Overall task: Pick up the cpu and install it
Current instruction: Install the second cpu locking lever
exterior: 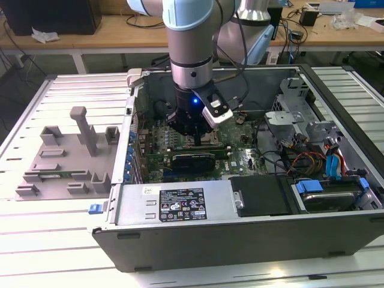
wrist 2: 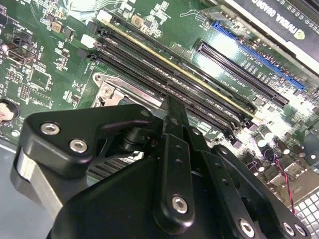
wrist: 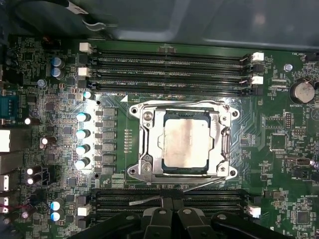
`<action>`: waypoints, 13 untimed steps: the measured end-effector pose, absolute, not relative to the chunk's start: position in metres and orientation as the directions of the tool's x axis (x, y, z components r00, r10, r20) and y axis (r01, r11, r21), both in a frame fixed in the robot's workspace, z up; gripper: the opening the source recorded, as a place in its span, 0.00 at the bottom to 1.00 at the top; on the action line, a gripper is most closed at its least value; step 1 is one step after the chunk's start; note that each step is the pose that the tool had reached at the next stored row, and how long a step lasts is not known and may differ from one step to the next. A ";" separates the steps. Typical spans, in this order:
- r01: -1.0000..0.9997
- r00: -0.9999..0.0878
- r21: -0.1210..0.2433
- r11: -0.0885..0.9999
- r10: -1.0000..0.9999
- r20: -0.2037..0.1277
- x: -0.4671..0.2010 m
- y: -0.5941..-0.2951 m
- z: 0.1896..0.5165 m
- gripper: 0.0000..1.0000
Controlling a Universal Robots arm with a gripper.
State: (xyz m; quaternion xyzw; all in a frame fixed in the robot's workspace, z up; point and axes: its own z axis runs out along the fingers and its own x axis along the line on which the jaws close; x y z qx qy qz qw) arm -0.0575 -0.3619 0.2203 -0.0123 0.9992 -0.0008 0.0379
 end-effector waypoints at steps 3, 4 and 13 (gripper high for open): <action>-0.024 -0.997 -0.001 1.000 -0.024 -0.076 -0.058 -0.362 0.219 0.11; -0.024 -0.997 -0.001 1.000 -0.024 -0.076 -0.058 -0.362 0.219 0.11; -0.024 -0.997 -0.001 1.000 -0.024 -0.076 -0.063 -0.362 0.215 0.11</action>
